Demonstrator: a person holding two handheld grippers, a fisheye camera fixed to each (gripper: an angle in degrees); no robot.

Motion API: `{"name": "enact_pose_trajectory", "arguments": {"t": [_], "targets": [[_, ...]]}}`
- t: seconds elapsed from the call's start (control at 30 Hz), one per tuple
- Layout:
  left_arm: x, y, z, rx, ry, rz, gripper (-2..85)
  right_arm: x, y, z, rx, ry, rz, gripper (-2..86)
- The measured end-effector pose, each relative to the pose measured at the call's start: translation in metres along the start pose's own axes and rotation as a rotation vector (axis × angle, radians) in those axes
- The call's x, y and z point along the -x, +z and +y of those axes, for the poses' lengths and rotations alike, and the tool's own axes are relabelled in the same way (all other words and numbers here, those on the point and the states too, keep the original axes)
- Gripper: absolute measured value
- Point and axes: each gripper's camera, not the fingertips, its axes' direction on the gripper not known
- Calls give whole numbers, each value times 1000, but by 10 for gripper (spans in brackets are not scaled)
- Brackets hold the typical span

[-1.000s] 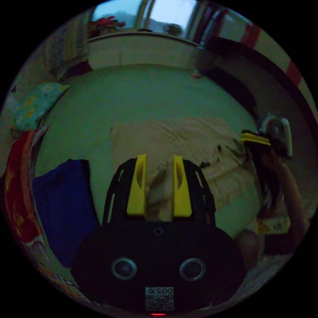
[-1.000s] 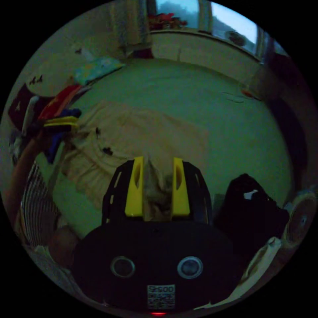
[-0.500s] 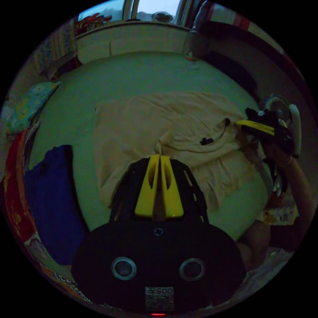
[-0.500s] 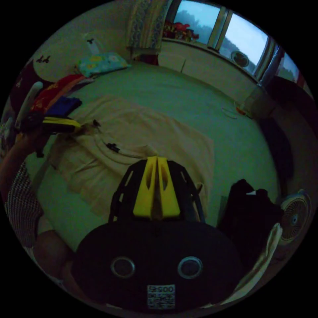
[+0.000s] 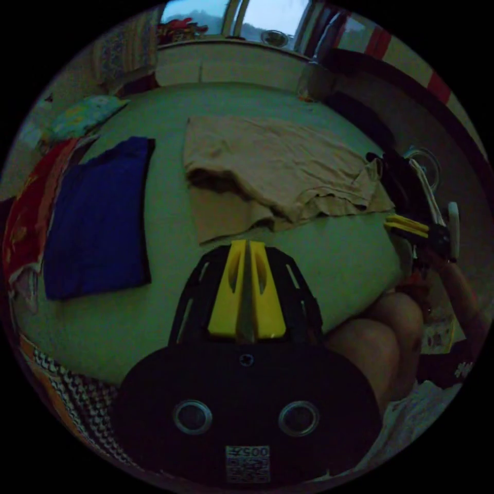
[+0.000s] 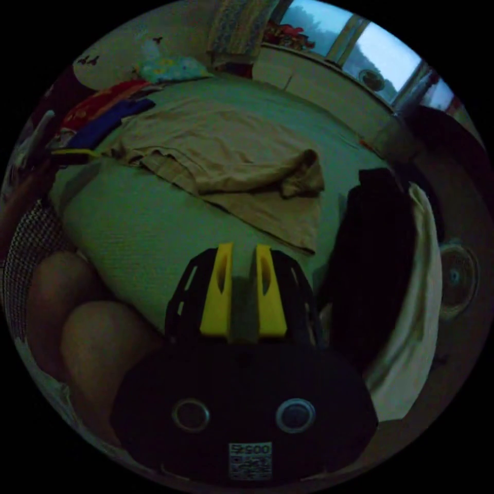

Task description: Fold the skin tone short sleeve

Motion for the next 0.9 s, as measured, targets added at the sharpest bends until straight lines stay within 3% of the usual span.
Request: {"name": "enact_pose_trajectory", "arguments": {"t": [0.13,0.23,0.4,0.6,0.77,0.9], "targets": [[32,-22,9,-51,-142,55,107,-30,-21,9,-38,154,-17,78],[46,-22,8,-59,-208,79,120,-46,-30,0,-79,266,-66,84],[49,-1,10,-3,-263,51,116,-53,-24,-28,-75,309,28,84],[42,-2,24,-14,-289,-34,91,-71,15,-38,76,421,51,40],[33,-28,32,-66,-233,20,22,-81,-22,-2,-116,598,-175,-13],[24,-60,43,-108,-220,25,11,-76,-43,32,-165,621,-185,-14]]}}
